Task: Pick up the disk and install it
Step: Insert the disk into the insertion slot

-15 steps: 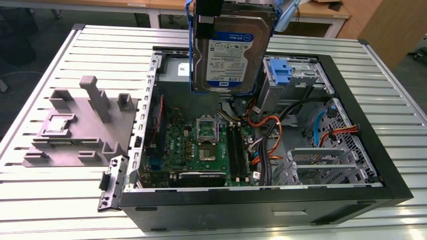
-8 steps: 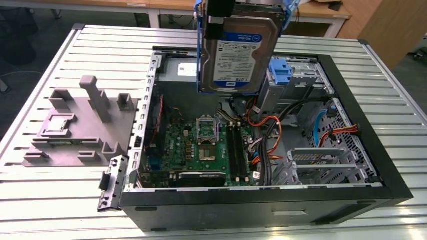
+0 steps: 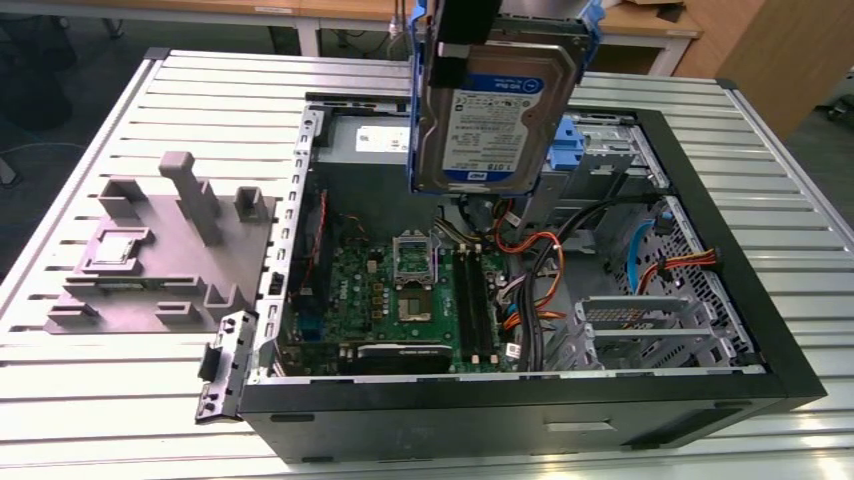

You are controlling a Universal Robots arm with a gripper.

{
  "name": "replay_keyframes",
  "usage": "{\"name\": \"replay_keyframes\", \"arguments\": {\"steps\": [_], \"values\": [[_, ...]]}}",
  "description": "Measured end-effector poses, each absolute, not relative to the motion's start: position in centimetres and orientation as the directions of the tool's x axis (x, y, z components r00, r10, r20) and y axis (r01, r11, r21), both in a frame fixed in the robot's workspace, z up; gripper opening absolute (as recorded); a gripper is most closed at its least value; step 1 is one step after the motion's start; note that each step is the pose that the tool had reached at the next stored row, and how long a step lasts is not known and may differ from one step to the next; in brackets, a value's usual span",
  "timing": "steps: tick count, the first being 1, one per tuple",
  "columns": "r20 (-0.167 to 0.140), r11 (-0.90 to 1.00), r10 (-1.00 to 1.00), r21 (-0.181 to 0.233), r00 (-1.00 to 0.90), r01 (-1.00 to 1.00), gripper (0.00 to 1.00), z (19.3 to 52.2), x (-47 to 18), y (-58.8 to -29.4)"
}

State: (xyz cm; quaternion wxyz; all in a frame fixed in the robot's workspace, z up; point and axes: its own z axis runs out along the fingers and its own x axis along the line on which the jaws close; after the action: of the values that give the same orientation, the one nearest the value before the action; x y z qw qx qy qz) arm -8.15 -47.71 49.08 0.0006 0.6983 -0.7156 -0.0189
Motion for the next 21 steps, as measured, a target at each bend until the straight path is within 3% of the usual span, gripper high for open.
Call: {"name": "replay_keyframes", "arguments": {"steps": [21], "values": [[-0.025,0.024,-0.999,0.028,-0.025,-0.999,0.37,48.6,-6.3,-49.2]]}}
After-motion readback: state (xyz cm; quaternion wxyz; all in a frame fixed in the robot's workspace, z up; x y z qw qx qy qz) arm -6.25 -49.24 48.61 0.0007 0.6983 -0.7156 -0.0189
